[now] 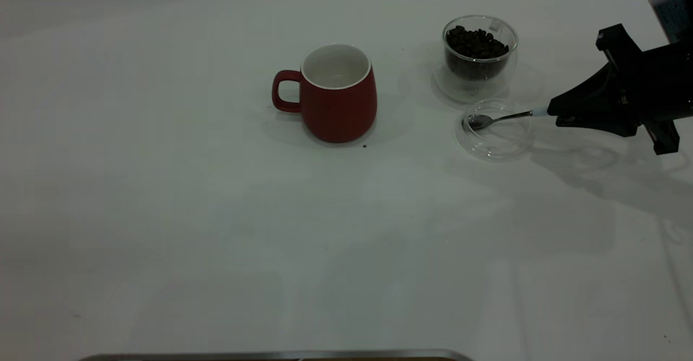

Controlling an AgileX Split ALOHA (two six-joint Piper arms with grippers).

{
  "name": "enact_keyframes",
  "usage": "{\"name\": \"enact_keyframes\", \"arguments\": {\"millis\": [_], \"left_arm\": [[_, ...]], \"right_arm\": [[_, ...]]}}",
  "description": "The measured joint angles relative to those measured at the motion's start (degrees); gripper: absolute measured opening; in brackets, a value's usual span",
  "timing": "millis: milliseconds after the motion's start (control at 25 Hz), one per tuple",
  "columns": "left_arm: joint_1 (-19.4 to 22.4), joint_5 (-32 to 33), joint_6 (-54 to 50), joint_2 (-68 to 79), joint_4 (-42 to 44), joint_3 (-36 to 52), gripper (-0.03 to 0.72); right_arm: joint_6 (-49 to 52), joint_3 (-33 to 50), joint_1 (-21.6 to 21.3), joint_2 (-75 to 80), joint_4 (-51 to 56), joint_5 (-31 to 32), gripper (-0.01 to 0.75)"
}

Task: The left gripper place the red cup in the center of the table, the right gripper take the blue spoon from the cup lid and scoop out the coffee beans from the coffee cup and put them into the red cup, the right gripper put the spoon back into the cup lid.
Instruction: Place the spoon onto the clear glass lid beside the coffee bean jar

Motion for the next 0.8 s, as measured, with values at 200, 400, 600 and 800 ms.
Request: {"name": "enact_keyframes", "arguments": {"millis": [200,400,600,800], "left_arm": [[0.0,0.0,0.0,0.0,0.0,0.0,0.533],[0.0,0.0,0.0,0.0,0.0,0.0,0.533],[0.0,0.0,0.0,0.0,0.0,0.0,0.533],[0.0,0.0,0.0,0.0,0.0,0.0,0.533]], "right_arm": [[0.0,0.0,0.0,0.0,0.07,-0.52,0.108],[0.0,0.0,0.0,0.0,0.09,-1.8,0.16],[0.23,0.0,0.0,0.0,0.09,-4.18,0.265],[0.4,0.0,0.0,0.0,0.09,-5.22,0.326]]}}
